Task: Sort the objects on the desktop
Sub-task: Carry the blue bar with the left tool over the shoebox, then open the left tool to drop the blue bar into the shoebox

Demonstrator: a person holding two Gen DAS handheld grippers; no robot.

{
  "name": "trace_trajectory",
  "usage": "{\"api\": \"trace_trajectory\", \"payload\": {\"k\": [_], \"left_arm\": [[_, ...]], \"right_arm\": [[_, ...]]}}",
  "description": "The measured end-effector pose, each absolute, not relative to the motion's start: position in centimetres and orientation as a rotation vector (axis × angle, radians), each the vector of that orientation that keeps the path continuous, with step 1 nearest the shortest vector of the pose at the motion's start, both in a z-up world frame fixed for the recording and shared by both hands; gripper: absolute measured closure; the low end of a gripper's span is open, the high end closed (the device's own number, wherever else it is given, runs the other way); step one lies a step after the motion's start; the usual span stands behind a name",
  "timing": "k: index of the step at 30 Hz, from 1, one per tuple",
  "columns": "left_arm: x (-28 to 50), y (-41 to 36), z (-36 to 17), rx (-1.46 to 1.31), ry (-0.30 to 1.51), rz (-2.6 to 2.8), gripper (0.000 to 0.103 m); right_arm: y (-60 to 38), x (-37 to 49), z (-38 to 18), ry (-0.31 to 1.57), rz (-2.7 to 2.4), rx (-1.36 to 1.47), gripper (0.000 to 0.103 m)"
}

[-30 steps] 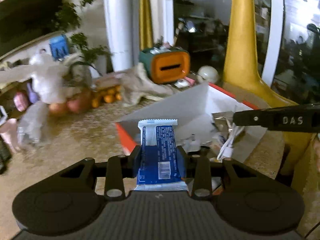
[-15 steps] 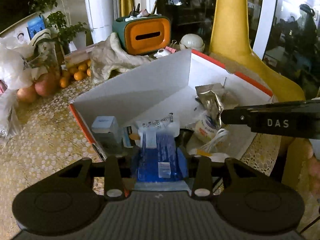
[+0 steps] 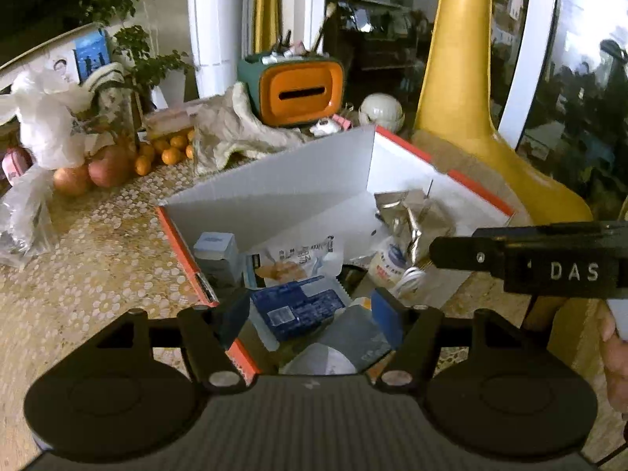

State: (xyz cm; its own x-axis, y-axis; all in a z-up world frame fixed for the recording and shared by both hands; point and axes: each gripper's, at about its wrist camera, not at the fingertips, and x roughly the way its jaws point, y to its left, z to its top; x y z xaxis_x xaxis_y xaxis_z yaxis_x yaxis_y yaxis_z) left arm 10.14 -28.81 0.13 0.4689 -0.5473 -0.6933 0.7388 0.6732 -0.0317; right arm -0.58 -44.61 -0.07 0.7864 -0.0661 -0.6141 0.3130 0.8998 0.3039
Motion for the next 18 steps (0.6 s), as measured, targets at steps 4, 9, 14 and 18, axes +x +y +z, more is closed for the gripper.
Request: {"api": "trace_trajectory", "payload": {"k": [4, 9, 14, 18], "left_arm": [[8.9, -27.9, 1.3, 0.267, 0.711, -0.803, 0.028], [7.4, -26.7, 2.5, 0.251, 0.688, -0.775, 0.019], [5.7, -25.5, 3.4, 0.248, 0.662, -0.764, 0.013], [4.6, -25.1, 3.7, 0.246, 0.656, -0.750, 0.000]], "right_arm": [[-43.9, -1.6, 1.1, 0.621, -0.180, 0.386, 0.040], [-43.2, -3.0, 2.2, 0.602, -0.157, 0.364, 0.036], [-42.3, -4.6, 3.2, 0.581, -0.138, 0.319, 0.025], [-41.9, -6.0, 3.9, 0.558, -0.120, 0.292, 0.019]]}}
